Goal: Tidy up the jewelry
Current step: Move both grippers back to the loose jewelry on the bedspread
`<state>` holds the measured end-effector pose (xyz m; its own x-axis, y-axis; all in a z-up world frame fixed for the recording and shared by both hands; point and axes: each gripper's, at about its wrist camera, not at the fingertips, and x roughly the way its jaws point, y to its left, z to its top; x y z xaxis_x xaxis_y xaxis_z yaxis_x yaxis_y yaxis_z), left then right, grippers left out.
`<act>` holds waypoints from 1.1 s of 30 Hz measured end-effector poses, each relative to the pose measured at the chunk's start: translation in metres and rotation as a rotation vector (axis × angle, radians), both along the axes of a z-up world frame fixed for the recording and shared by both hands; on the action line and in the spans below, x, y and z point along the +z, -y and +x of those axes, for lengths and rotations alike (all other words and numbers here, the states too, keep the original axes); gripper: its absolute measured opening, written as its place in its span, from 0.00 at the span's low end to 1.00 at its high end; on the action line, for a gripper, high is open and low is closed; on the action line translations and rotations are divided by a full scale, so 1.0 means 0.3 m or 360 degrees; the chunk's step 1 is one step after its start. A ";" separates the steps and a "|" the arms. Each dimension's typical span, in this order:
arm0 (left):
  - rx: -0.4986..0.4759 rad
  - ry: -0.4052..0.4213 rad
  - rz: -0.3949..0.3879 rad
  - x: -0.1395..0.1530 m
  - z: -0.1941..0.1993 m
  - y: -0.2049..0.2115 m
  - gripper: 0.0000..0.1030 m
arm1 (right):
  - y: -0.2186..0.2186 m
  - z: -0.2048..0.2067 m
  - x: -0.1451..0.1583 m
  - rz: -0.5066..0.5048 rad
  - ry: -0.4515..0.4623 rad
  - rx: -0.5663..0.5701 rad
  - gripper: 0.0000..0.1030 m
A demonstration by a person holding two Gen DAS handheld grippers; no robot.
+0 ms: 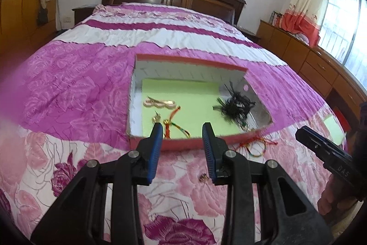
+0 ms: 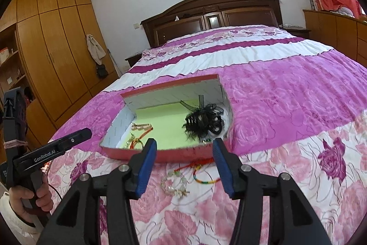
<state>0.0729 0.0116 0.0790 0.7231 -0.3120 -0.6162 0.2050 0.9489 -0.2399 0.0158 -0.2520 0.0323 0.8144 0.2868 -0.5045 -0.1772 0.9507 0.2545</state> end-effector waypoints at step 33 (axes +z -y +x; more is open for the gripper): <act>-0.0185 -0.0329 0.0246 -0.207 -0.003 0.174 0.26 | 0.154 -0.065 -0.217 0.0099 -0.0252 -0.0139 0.52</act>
<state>0.0721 -0.0406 0.0169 0.5421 -0.2762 -0.7936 0.2764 0.9505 -0.1420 -0.0037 -0.2983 -0.0327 0.7494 0.2531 -0.6119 -0.0478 0.9424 0.3312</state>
